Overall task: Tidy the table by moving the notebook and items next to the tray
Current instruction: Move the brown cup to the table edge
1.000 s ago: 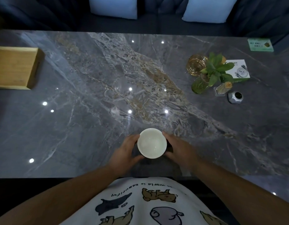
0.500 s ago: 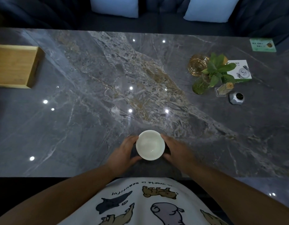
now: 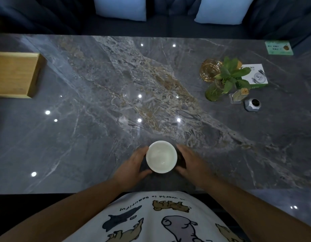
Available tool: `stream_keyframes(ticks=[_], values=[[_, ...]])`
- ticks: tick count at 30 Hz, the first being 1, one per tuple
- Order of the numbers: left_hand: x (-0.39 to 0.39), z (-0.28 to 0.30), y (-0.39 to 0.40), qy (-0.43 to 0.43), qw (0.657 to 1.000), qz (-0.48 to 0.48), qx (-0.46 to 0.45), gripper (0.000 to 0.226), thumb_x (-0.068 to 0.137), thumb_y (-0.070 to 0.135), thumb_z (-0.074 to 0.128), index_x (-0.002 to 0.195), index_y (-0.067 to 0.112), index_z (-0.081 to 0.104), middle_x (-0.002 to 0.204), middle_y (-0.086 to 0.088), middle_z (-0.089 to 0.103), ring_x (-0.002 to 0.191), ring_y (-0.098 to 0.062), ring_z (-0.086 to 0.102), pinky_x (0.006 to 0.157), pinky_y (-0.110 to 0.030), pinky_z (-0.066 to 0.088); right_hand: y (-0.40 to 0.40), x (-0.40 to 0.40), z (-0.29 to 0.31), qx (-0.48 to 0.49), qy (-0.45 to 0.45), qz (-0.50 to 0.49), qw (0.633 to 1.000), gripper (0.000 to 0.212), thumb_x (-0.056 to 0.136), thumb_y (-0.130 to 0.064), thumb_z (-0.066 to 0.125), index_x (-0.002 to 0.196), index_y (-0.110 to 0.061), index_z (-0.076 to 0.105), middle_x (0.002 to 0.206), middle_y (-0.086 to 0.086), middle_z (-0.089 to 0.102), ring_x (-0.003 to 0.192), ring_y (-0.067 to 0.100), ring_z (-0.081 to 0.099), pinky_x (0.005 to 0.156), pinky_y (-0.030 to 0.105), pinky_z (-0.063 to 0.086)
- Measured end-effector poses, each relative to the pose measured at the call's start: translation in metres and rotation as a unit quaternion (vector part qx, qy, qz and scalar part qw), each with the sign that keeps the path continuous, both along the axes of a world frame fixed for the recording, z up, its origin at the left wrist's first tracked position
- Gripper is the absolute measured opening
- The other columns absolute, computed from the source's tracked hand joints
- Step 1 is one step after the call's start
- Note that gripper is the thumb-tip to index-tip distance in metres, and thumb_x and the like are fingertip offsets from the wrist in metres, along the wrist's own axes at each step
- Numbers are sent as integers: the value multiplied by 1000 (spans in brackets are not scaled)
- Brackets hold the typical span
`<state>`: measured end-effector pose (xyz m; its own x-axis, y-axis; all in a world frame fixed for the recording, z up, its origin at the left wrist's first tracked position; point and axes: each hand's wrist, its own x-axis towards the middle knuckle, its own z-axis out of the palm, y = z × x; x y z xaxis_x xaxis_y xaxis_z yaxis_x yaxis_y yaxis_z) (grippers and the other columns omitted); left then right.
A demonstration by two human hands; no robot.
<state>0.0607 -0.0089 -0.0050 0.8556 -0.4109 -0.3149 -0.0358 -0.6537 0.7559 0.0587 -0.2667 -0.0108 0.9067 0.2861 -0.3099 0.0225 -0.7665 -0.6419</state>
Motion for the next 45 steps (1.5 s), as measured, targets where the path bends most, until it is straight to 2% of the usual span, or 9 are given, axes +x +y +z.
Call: stream_keyframes(ticks=[3, 5, 10, 14, 21, 30, 34, 39, 45], values=[[1, 4, 4, 27, 997, 57, -37, 66, 85, 13, 53, 125, 61, 32, 115, 42, 51, 105, 20, 47, 83, -2, 38, -8, -8, -1, 26, 69, -109, 991, 60, 89, -18, 60, 143, -20, 35, 144, 2, 41, 122, 12, 46, 98, 22, 35], [1, 4, 6, 67, 991, 110, -45, 59, 87, 13, 46, 122, 59, 40, 100, 54, 49, 95, 28, 46, 75, 3, 35, -9, -12, -1, 76, 131, -192, 970, 52, 92, -23, 57, 140, -24, 39, 137, -2, 50, 112, 6, 51, 93, 23, 40], [13, -1, -4, 180, 965, 166, -88, 25, 97, 37, 45, 112, 53, 57, 108, 31, 62, 100, 10, 56, 90, -18, 45, 13, -8, -3, 276, 257, -376, 847, 41, 94, -30, 56, 133, -20, 48, 123, 4, 60, 104, 13, 62, 86, 32, 54], [16, -7, -10, 256, 931, 208, -156, 22, 98, 27, 47, 103, 35, 67, 108, -2, 70, 97, -15, 68, 86, -35, 55, 26, -8, -8, 349, 275, -429, 786, 41, 94, -26, 57, 132, -13, 49, 114, 2, 63, 103, 14, 63, 86, 32, 53], [11, -7, -14, 242, 935, 200, -166, 22, 99, 24, 46, 105, 28, 67, 96, 4, 73, 94, -14, 69, 79, -29, 56, 37, -10, -11, 401, 228, -522, 717, 33, 92, -19, 60, 124, -9, 57, 110, 7, 68, 98, 18, 67, 81, 34, 56], [24, 20, -55, 232, 940, 166, -185, 22, 99, 24, 45, 110, 20, 63, 106, -5, 70, 96, -17, 68, 84, -37, 56, 10, -16, 10, 429, 121, -575, 686, 13, 88, -20, 64, 96, -12, 71, 81, 3, 70, 78, 15, 64, 71, 31, 54], [28, 31, -88, 234, 946, 127, -183, 27, 101, 24, 41, 115, 13, 61, 110, -7, 67, 100, -18, 66, 88, -36, 54, -19, -22, 17, 394, 101, -598, 691, 12, 82, -33, 69, 91, -26, 74, 87, 6, 74, 78, 19, 68, 65, 36, 56], [31, 29, -137, 229, 954, 80, -174, 26, 101, 26, 40, 114, 18, 61, 101, 7, 67, 94, -11, 66, 77, -24, 54, -71, -34, 16, 357, 70, -605, 708, 24, 82, -33, 69, 101, -17, 72, 99, 6, 73, 94, 22, 68, 89, 46, 54], [30, 19, -217, 162, 981, 36, -98, 22, 99, 31, 40, 95, 31, 62, 98, -4, 69, 92, -21, 66, 86, -49, 53, -148, -49, 9, 349, 63, -586, 728, 14, 86, -32, 65, 90, -23, 74, 85, -2, 75, 81, 13, 70, 67, 27, 55]])
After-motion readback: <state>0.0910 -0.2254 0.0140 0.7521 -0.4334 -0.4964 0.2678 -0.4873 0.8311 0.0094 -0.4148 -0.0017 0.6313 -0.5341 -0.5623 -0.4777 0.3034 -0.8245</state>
